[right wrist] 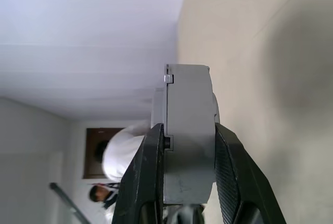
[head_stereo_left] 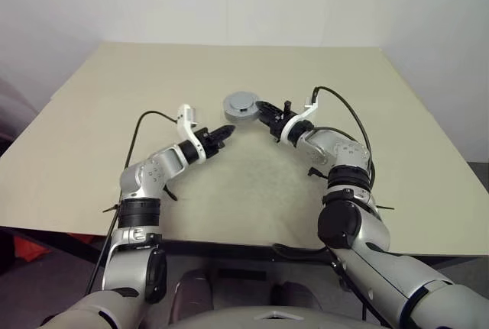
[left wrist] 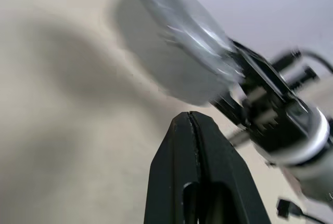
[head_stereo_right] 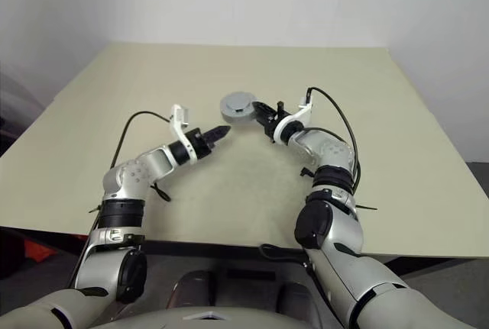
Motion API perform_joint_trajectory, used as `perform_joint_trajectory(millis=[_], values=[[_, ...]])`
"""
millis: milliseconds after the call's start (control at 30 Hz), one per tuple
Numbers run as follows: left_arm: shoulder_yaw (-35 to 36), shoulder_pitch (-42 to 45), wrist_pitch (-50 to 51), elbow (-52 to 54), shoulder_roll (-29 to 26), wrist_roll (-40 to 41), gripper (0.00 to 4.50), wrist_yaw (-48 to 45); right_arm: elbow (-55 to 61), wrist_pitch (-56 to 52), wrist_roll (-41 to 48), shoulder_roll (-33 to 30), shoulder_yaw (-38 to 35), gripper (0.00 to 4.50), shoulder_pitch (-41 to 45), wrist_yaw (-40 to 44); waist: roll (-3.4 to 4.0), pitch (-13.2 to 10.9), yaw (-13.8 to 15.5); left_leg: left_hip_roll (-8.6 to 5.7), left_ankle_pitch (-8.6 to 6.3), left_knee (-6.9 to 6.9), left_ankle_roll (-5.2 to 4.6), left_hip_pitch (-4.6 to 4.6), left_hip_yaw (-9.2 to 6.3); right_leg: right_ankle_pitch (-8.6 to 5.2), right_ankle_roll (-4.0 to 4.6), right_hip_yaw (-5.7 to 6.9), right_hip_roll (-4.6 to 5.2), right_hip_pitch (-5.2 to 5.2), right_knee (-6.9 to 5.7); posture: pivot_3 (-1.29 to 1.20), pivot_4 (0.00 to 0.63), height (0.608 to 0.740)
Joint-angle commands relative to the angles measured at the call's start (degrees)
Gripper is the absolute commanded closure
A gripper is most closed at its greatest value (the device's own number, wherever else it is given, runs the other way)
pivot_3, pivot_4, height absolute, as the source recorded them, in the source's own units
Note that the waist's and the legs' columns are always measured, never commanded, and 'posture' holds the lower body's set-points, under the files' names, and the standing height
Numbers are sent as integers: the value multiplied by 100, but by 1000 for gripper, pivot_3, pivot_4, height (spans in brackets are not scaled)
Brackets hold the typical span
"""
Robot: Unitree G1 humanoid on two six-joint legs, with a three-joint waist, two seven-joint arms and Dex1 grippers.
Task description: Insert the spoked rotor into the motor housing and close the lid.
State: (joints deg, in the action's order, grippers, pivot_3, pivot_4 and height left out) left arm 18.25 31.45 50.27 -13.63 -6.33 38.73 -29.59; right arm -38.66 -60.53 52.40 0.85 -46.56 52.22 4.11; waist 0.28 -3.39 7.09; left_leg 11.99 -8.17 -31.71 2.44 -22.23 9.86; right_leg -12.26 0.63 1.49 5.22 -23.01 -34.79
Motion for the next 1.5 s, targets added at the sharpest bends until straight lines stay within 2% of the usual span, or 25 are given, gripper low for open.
perform_joint_trajectory(millis=[33,267,433,600,833,1033,1167,1267,1500], values=[[442,-34,94,219,-109,491,4106,80,448,-53,584,-49,-62,3373,349,-138,-1,0,1,1,0,0,0,0,0,0,0,0,0,0,0,0,0,740],[816,-108,250,114,-343,932,1939,150,510,-219,809,-134,88,3373,268,-296,-1,0,2,0,1,-2,2,0,-1,1,-4,0,0,0,-2,0,0,740],[1101,159,826,-233,-177,1556,259,450,733,-796,1098,-153,234,3373,214,-201,-1,0,4,0,1,-2,3,-5,-3,11,-20,1,-1,-3,0,0,0,740],[1397,519,1479,-688,51,2345,259,585,1203,-1413,1539,-54,426,3373,76,-258,-2,-1,26,-1,1,-16,3,-13,-6,13,-24,1,-1,-3,-2,0,0,740],[1460,633,1853,-805,178,2867,259,650,1422,-1527,1586,-55,681,3373,-226,-331,-2,-1,36,-1,1,-34,3,-17,-9,19,-33,-1,0,0,-6,0,0,740],[1346,464,1904,-598,63,2901,259,677,1373,-1420,1554,-182,865,3373,-258,-235,-2,-1,28,0,1,-41,4,-21,-14,20,-35,1,0,0,-9,0,0,740],[1098,360,1520,-346,-47,2571,259,549,1339,-1376,1520,-231,991,3373,-288,-156,-2,-1,33,-2,1,-45,3,-27,-18,23,-40,1,1,0,-7,0,0,740],[1136,417,1042,-486,-13,2412,259,607,1320,-1341,1512,-267,1045,3373,-299,-112,-2,-1,44,-3,1,-48,4,-32,-22,25,-43,2,1,1,-7,0,0,740],[875,530,761,-785,57,2229,259,457,1409,-1330,1595,-294,1111,3373,-315,-87,-2,-1,48,-5,1,-53,4,-38,-25,28,-48,2,1,1,-7,0,0,740]])
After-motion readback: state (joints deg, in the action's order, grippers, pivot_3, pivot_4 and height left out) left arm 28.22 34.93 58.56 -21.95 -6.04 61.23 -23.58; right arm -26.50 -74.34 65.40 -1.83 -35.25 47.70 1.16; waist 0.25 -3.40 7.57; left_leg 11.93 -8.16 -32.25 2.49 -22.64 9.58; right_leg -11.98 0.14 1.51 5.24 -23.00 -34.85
